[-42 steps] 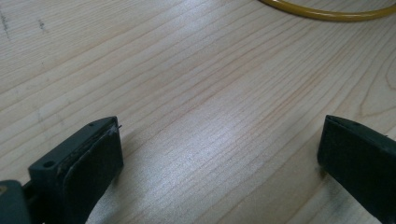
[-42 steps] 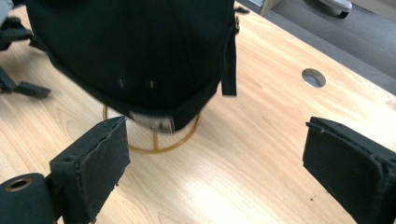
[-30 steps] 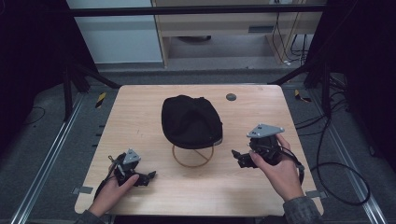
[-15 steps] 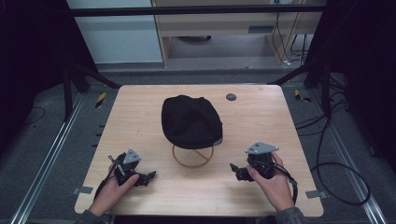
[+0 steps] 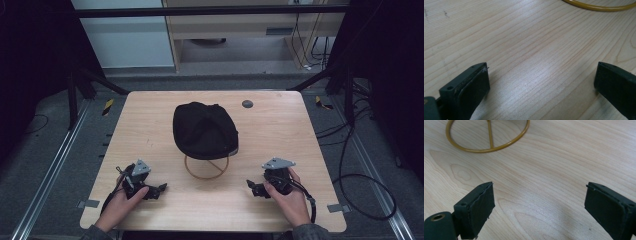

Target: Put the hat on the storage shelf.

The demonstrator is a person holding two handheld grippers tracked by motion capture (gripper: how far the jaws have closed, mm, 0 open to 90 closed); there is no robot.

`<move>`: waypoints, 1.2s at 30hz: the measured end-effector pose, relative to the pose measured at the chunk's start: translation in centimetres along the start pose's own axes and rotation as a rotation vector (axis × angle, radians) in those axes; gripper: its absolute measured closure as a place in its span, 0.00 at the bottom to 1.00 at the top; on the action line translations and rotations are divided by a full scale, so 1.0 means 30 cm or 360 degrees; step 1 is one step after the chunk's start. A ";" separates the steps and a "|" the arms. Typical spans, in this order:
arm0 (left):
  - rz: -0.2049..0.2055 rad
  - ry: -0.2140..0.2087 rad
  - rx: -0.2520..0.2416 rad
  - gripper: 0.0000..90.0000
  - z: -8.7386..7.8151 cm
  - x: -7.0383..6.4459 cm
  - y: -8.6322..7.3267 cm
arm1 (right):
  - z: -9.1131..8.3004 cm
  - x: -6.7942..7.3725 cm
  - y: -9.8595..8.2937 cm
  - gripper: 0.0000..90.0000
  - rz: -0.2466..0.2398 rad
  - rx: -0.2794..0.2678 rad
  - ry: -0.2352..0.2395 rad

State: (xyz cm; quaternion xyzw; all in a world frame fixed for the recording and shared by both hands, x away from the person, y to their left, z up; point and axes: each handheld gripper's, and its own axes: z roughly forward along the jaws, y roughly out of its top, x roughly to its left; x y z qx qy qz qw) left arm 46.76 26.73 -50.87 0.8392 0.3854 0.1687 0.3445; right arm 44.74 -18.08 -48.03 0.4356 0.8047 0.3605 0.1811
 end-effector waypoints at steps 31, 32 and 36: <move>0.0001 0.0002 -0.0004 0.00 0.001 0.000 0.000 | 0.142 -0.102 0.007 0.09 0.0190 0.0039 -0.0218; -0.0003 0.0002 -0.0004 0.00 0.001 -0.001 0.000 | 0.142 -0.102 0.007 0.09 0.0190 0.0039 -0.0218; -0.0004 -0.0001 -0.0003 0.00 0.001 -0.001 0.000 | 0.146 -0.095 0.002 0.08 0.0170 0.0025 -0.0241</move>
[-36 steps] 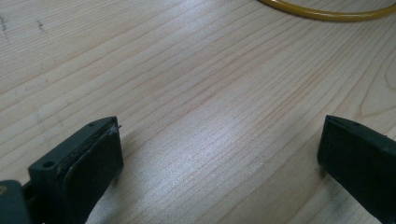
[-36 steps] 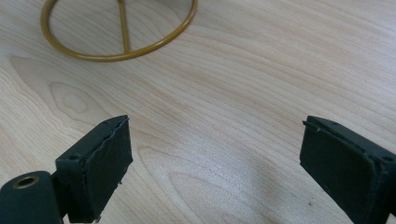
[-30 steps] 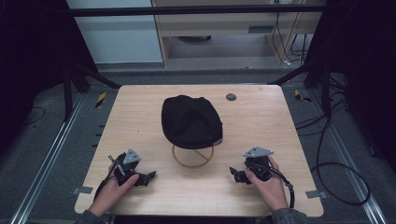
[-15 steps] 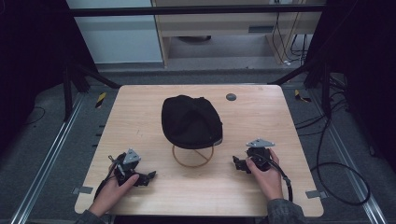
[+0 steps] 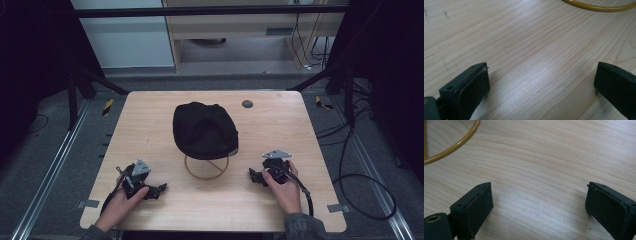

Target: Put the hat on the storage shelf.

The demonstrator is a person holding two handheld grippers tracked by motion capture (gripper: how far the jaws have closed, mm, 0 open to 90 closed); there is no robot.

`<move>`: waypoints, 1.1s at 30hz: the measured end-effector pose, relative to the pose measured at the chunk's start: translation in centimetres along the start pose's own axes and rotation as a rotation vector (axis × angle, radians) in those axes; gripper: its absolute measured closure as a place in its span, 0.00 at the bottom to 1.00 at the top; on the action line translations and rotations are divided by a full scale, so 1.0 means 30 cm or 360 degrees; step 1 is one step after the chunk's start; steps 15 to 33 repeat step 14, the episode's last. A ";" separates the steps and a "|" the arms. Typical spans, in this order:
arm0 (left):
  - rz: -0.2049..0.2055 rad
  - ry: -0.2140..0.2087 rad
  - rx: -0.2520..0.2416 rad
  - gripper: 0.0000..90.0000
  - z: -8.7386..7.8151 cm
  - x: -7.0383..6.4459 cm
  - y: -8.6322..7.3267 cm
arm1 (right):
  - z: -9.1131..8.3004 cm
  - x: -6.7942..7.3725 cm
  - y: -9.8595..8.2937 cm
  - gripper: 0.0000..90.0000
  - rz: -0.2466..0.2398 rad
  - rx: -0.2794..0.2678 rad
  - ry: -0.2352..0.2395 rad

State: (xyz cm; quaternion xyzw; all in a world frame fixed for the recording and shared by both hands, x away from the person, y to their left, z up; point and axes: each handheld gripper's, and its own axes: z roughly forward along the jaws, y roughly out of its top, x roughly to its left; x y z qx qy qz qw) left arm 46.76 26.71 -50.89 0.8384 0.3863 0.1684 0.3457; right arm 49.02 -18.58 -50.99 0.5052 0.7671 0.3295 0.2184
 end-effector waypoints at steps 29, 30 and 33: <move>0.0007 0.0000 -0.0001 0.00 0.001 0.001 0.001 | -0.015 0.005 -0.022 0.07 -0.0005 -0.0023 -0.0006; 0.0007 0.0000 -0.0001 0.00 0.001 0.001 0.001 | -0.015 0.005 -0.022 0.07 -0.0005 -0.0023 -0.0006; 0.0007 0.0000 -0.0001 0.00 0.001 0.001 0.001 | -0.015 0.005 -0.022 0.07 -0.0005 -0.0023 -0.0006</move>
